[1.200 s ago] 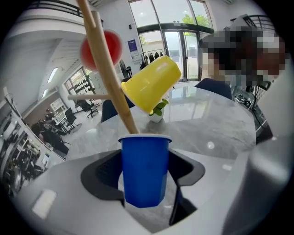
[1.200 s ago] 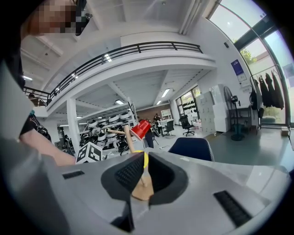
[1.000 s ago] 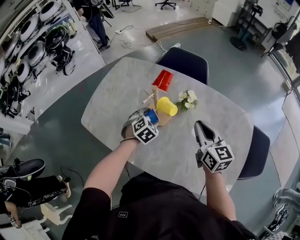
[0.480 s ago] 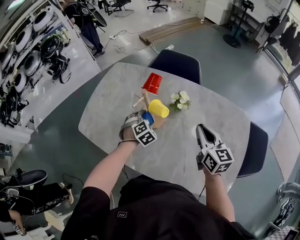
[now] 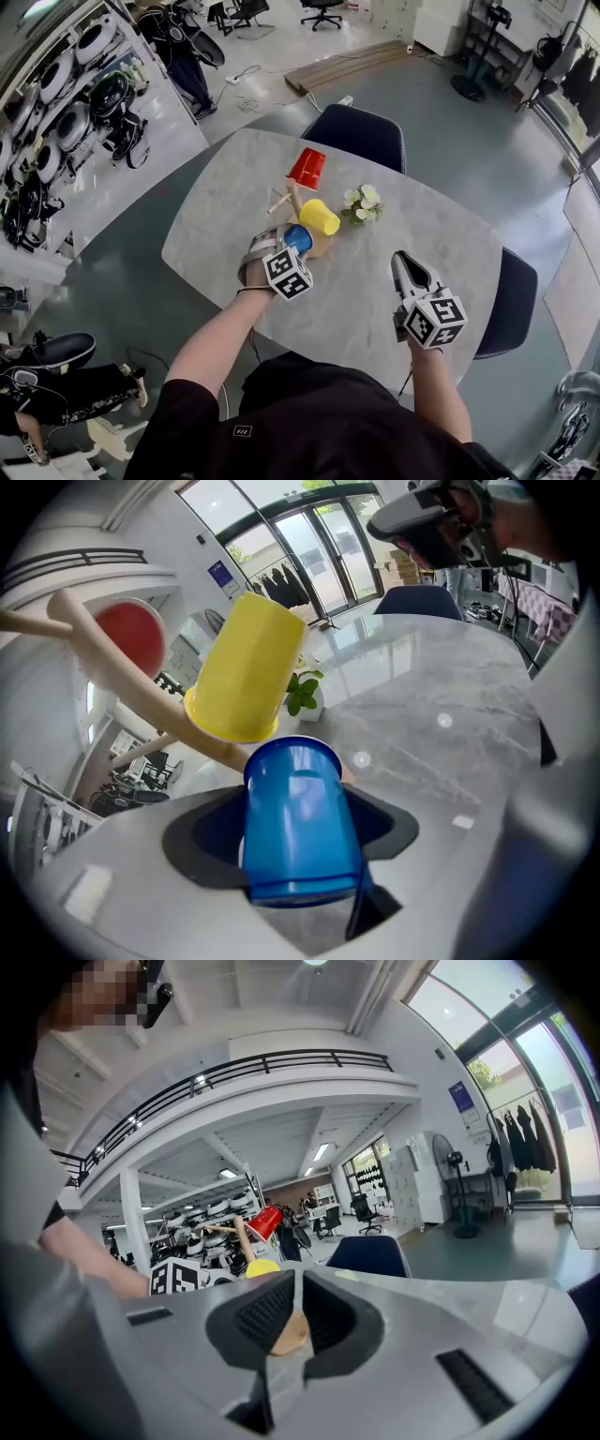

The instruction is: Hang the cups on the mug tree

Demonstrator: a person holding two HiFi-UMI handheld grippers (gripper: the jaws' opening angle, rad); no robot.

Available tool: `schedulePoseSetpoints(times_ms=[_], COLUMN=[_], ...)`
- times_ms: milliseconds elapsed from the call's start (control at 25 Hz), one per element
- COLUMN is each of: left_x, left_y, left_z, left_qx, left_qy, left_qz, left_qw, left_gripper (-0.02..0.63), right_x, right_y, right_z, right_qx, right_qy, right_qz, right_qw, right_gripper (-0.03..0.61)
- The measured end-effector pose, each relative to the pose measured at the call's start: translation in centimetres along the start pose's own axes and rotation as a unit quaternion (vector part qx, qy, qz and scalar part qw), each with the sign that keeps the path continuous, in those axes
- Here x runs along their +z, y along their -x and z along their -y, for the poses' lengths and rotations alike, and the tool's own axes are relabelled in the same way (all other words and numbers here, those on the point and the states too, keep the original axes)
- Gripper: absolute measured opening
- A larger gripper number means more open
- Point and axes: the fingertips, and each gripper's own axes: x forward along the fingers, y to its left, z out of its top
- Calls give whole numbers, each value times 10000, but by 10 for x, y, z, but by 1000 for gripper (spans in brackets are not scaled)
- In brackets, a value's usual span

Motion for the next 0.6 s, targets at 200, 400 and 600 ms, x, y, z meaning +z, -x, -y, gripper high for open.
schedulePoseSetpoints(times_ms=[200,400,600], left_x=[-8,-12,-7], left_y=[-4,-24,-24], left_z=[6,12,7], left_qx=[-41,-109,4], left_qy=[2,208,507], left_qz=[-126,-434,-434], left_qw=[9999,9988,9978], left_gripper=[308,308,314], right_x=[-3,-12,-14], right_y=[9,23,37], right_z=[-5,-2,0], right_qx=[105,94,101], right_qy=[84,94,95], right_qz=[-57,-148,-176], right_qw=[9999,9998,9997], right_gripper=[37,37,37])
